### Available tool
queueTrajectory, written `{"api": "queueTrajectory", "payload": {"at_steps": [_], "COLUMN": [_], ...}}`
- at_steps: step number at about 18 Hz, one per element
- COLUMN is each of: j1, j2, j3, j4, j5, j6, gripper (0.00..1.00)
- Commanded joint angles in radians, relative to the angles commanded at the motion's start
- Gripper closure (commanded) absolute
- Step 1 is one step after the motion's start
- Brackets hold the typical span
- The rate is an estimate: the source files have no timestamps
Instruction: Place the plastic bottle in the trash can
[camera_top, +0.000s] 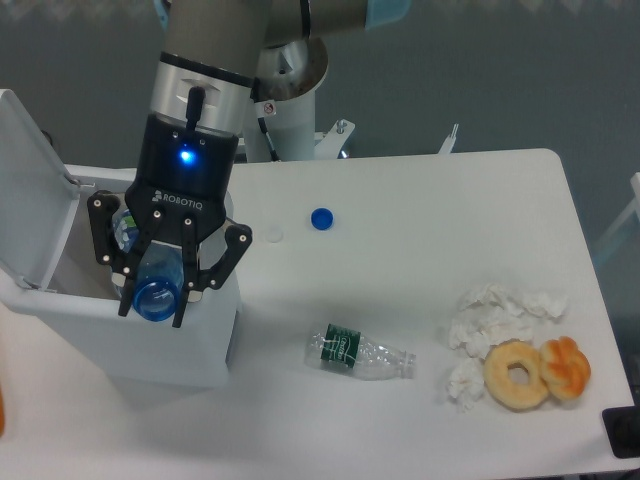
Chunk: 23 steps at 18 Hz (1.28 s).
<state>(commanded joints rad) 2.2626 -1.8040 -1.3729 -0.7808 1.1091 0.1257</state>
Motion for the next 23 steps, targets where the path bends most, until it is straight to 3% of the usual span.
{"api": "queueTrajectory", "payload": {"at_steps": [4, 7, 13, 20, 23], "j1": [-0.006, -0.006, -0.002, 0.107, 0.144], "j2": [0.002, 0.003, 0.012, 0.014, 0.014], "j3": [-0.005, -0.005, -0.006, -0.040, -0.074], "j4": [0.000, 0.000, -0.003, -0.017, -0.063], "j5": [0.000, -0.002, -0.003, -0.003, -0.005], "j6": [0.002, 0.006, 0.142, 0.221, 0.281], "gripper": [0.20, 0.00, 0.00, 0.00, 0.00]}}
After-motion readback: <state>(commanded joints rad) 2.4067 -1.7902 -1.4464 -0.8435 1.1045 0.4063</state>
